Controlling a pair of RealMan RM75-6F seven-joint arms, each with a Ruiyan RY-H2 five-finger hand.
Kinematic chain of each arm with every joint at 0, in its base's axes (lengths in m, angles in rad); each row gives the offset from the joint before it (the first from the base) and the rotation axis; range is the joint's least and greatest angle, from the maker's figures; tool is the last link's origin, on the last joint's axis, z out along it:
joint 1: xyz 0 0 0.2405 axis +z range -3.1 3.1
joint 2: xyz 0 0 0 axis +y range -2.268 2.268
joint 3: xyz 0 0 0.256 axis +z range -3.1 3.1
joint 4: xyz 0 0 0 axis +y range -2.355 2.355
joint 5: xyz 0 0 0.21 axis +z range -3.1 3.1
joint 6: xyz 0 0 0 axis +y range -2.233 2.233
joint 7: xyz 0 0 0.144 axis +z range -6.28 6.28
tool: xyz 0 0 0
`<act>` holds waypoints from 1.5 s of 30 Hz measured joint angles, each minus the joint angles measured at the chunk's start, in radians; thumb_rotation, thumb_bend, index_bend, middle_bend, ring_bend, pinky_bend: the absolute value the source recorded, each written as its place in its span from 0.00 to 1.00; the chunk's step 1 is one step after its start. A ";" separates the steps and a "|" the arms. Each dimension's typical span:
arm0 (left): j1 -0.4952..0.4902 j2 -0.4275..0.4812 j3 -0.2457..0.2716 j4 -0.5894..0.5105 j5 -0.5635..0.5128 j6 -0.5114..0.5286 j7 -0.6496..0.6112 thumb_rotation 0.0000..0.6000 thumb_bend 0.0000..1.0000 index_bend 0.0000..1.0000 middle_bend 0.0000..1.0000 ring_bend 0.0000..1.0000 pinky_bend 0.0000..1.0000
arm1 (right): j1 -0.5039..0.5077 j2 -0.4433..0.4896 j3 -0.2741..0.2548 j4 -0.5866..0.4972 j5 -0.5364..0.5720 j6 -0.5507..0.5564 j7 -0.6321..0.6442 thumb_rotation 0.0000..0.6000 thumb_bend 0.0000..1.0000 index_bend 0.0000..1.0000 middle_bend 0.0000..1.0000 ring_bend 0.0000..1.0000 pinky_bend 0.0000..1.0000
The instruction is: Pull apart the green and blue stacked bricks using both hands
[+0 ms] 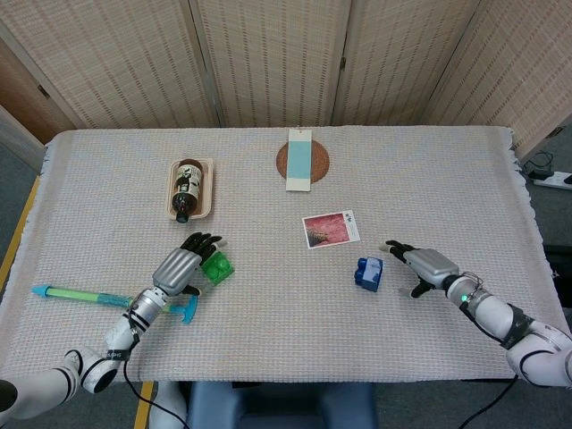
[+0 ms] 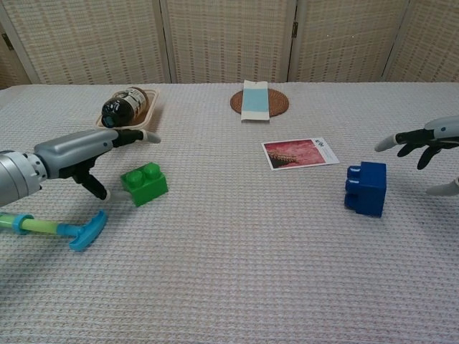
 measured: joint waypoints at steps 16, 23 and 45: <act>0.023 0.132 -0.011 -0.171 -0.007 0.027 0.097 1.00 0.32 0.09 0.05 0.00 0.00 | -0.075 0.101 0.020 -0.093 -0.028 0.149 -0.044 1.00 0.41 0.00 0.00 0.03 0.13; 0.079 0.218 0.003 -0.334 -0.018 0.077 0.173 1.00 0.31 0.09 0.05 0.00 0.00 | -0.216 0.096 0.034 -0.136 0.013 0.382 -0.330 1.00 0.41 0.00 0.00 0.01 0.10; 0.468 0.200 0.098 -0.256 0.055 0.550 0.388 1.00 0.32 0.13 0.05 0.00 0.00 | -0.605 -0.059 0.079 -0.196 0.097 0.861 -0.768 1.00 0.41 0.00 0.00 0.00 0.00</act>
